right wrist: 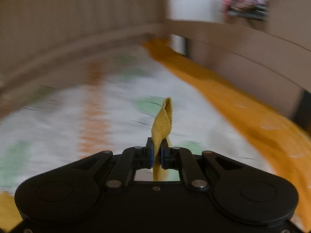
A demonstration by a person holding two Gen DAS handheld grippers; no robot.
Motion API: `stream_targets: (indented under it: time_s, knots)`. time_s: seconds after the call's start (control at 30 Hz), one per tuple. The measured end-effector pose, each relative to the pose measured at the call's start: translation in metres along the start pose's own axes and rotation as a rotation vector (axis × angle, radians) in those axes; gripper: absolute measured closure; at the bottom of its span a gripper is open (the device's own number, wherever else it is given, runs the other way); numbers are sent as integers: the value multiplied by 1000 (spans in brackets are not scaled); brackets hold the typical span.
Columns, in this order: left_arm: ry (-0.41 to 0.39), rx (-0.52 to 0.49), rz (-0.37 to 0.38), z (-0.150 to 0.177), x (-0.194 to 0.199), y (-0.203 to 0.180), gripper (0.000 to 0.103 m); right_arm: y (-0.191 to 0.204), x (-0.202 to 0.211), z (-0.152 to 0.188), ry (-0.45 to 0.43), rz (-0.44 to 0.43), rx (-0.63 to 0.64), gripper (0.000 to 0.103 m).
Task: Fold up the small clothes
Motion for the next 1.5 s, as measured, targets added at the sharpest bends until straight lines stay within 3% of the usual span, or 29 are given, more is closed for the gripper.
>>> stream_targets:
  time_s: [0.17, 0.33, 0.5, 0.73, 0.87, 0.93, 1.0, 1.1, 1.2, 1.43, 1.47, 1.5]
  knots:
    - [-39, 44, 31, -11, 19, 11, 2, 96, 19, -5, -25, -267, 58, 90]
    - [-65, 81, 38, -18, 32, 26, 2, 186, 19, 17, 25, -485, 108, 90]
    - [-95, 164, 38, -26, 43, 48, 2, 262, 3, 61, 105, -596, 205, 89]
    - [-130, 282, 17, -34, 50, 80, 2, 322, -28, 130, 222, -659, 273, 85]
    - [-125, 310, 17, -36, 48, 87, 2, 335, -42, 163, 295, -705, 287, 77]
    - [-119, 309, 17, -36, 45, 87, 2, 334, -40, 171, 304, -716, 302, 58]
    - [-114, 305, 15, -36, 43, 87, 2, 334, -39, 176, 297, -725, 309, 48]
    - [-103, 294, 16, -34, 39, 86, 2, 317, -38, 171, 275, -708, 300, 45]
    - [-83, 283, 22, -31, 31, 83, 2, 294, -41, 166, 236, -674, 270, 34]
    - [-61, 209, 104, -24, 17, 63, 3, 213, -52, 148, 146, -542, 206, 25]
    - [-58, 193, 111, -23, 15, 58, 5, 204, -54, 146, 135, -525, 202, 24]
    - [-50, 172, 124, -21, 12, 53, 17, 196, -57, 146, 126, -515, 199, 22]
Point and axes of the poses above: each gripper's, at about its wrist camera, not at the fingertips, and x roughly against the way its jaws point, y to its left, z to its underside, the point moved 2 cm from there along -x, roughly the way its jaws point, and after that the axes turned 6 degrees about y, right-handed, at the moved point
